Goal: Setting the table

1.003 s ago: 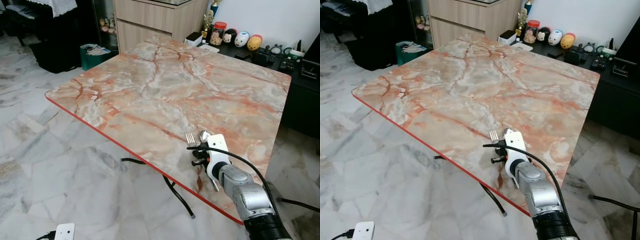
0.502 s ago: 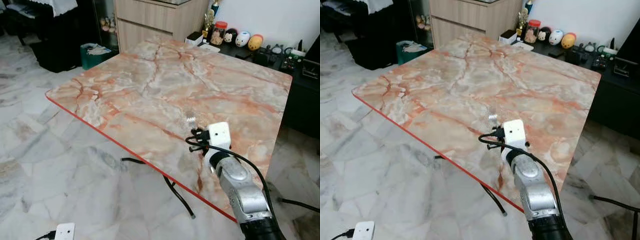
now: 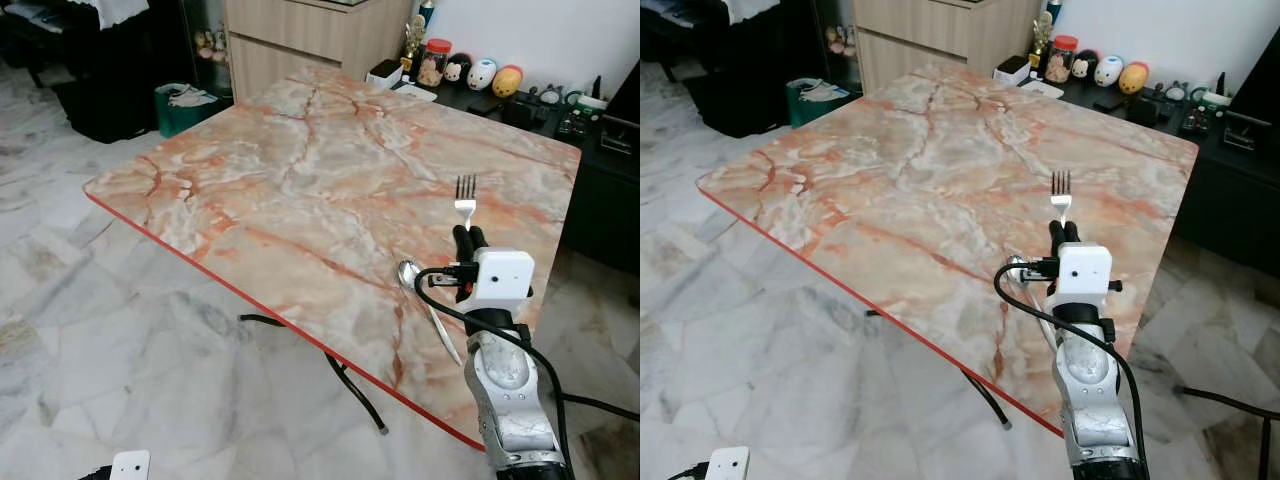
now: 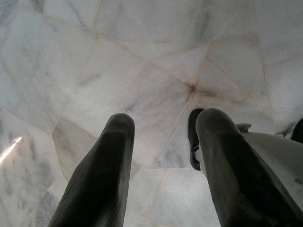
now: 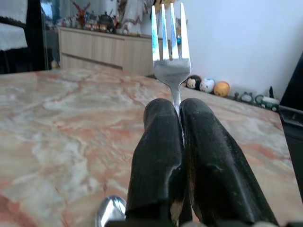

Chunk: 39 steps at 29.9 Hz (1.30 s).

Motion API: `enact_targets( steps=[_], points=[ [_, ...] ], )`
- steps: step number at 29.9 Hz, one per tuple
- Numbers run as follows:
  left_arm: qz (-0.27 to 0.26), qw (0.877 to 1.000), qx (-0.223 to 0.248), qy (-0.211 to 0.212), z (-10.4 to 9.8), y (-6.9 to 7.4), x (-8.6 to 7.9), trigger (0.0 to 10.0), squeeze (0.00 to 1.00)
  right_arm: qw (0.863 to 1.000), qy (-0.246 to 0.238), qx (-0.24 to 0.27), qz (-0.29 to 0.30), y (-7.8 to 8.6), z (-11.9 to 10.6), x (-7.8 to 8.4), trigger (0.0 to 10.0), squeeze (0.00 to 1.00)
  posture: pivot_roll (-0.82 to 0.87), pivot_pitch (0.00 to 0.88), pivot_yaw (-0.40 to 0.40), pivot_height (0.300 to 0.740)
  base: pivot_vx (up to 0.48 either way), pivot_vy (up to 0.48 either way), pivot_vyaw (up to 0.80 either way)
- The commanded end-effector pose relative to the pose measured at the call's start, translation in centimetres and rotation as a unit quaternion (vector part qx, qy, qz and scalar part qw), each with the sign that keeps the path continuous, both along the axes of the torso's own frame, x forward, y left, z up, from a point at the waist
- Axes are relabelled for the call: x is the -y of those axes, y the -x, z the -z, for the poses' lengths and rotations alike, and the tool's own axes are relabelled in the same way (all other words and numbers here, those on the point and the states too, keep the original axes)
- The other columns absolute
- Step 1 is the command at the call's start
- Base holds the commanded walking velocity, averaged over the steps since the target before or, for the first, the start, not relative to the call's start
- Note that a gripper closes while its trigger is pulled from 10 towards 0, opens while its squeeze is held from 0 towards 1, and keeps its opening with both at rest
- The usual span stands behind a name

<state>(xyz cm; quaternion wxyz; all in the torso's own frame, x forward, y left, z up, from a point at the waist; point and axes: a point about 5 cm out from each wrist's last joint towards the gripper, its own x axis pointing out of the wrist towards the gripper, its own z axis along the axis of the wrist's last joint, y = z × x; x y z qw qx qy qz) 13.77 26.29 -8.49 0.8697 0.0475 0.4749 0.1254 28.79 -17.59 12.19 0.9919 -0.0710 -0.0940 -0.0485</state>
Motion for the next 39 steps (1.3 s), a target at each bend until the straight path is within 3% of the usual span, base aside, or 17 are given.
enact_targets(
  steps=[1, 9, 20, 33, 39],
  points=[
    [0.011, 1.0, -0.008, 0.004, 0.3, 0.3, 0.4, 10.0, 0.0, 1.0, 0.001, 0.006, -0.001, -0.2, 0.0, 0.0, 10.0, 0.0, -0.01, 0.0, -0.063, 0.74, 0.0, 0.0, 0.0],
    [0.011, 1.0, -0.006, 0.005, 0.2, 0.2, 0.4, 10.0, 0.0, 0.999, -0.018, 0.044, 0.003, -1.1, -1.2, -0.5, 10.0, 0.0, -0.01, 0.0, -0.06, 0.74, 0.0, 0.0, 0.0],
    [-0.002, 1.0, -0.004, 0.011, 0.2, 0.2, 0.4, 10.0, 0.0, 0.998, -0.023, 0.057, 0.004, -1.8, -1.8, -0.4, 10.0, 0.0, -0.01, 0.0, -0.057, 0.74, 0.0, 0.0, 0.0],
    [-0.003, 1.0, -0.002, 0.012, 0.2, 0.1, 0.4, 10.0, 0.0, 0.998, -0.027, 0.059, -0.005, -2.3, -2.1, -1.0, 10.0, 0.0, 0.0, 0.0, -0.056, 0.74, 0.0, 0.356, 0.0],
    [-0.002, 1.0, 0.0, 0.011, 0.1, 0.0, 0.3, 10.0, 0.0, 0.998, -0.029, 0.056, -0.008, -2.5, -2.1, -1.2, 10.0, 0.0, 0.0, 0.0, -0.055, 0.74, 0.0, 0.237, -0.66]
  ],
)
